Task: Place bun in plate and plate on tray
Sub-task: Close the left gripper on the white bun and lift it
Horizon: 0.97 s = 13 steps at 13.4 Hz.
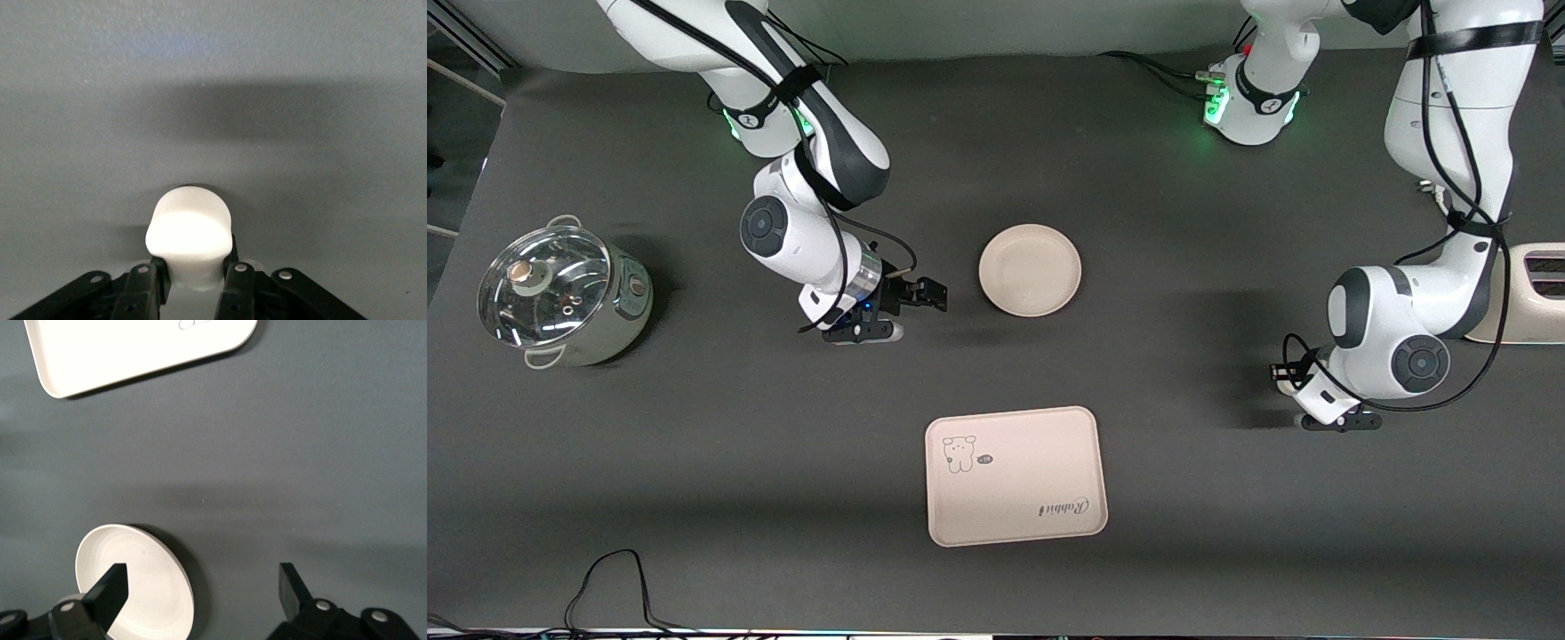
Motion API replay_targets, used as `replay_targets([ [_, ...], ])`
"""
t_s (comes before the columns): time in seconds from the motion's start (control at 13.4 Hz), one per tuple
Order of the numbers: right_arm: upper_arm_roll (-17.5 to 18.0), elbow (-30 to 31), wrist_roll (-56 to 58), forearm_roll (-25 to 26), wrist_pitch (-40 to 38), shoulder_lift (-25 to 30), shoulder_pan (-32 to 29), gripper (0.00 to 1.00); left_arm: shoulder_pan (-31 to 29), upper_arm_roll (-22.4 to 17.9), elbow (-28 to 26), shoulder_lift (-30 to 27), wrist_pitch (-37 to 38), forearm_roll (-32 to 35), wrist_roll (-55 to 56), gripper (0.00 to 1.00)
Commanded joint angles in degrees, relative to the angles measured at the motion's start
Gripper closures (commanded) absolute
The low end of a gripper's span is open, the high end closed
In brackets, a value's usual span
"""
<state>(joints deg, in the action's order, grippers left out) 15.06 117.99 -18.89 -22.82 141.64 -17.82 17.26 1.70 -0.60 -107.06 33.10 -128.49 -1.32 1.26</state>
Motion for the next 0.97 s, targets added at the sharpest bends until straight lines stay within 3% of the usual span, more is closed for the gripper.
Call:
replay_targets([
  [0.0, -0.55, 0.04, -0.27, -1.43, 1.09, -0.19, 0.32, 0.00, 0.15, -0.11, 0.88, -4.78, 5.76, -0.79, -1.17, 0.66],
  [0.15, -1.69, 0.05, -0.62, -1.44, 1.09, -0.11, 0.31, 0.00, 0.32, -0.11, 2.90, -8.29, 13.31, -0.61, -1.08, 0.64],
  [0.6, -2.22, 0.13, -0.53, -1.43, 1.53, -0.72, 0.66, 0.00, 0.93, 0.33, 3.61, -25.69, 31.95, -0.61, -0.91, 0.63],
  [0.9, -2.22, 0.57, -0.53, -1.43, 3.98, -2.83, 4.26, 0.00, 2.86, 0.68, 3.61, -31.95, 38.57, -0.79, 0.23, 0.63],
])
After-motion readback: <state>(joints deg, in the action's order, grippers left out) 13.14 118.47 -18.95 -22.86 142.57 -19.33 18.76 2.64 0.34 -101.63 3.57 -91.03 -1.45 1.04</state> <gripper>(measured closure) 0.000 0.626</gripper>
